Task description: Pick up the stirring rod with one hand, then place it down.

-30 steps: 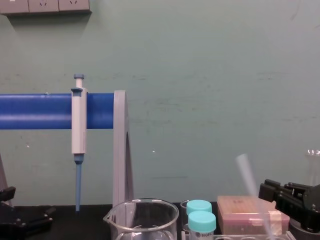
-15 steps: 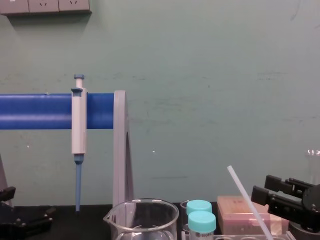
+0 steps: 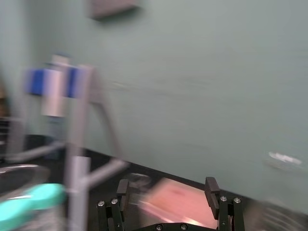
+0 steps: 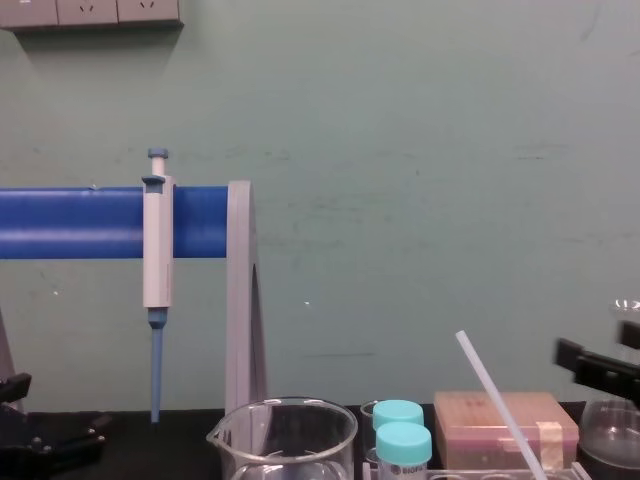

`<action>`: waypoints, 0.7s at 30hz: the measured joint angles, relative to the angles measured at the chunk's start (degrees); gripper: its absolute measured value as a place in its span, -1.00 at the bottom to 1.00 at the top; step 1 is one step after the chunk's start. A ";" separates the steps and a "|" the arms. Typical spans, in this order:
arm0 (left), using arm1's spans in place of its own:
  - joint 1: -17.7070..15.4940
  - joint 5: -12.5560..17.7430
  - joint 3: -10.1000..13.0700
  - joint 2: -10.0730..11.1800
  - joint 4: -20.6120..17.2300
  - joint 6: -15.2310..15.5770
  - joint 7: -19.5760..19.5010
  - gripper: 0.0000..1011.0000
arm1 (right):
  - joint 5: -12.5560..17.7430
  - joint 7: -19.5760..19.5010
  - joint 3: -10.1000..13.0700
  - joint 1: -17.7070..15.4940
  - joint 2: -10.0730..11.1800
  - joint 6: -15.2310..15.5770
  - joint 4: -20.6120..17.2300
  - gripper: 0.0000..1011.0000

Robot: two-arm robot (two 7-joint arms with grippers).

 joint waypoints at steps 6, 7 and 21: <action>0.00 0.00 0.00 0.00 0.00 0.00 0.00 0.98 | -6.13 -14.06 1.81 -1.59 -1.76 7.36 -1.07 0.98; 0.00 0.00 0.00 0.00 0.00 0.00 0.00 0.98 | -6.53 -14.74 1.85 -1.66 -1.92 8.29 -1.00 0.98; 0.00 0.00 0.00 0.00 0.00 0.00 0.00 0.98 | -7.58 -16.54 1.84 -1.88 -2.51 11.69 -0.30 0.98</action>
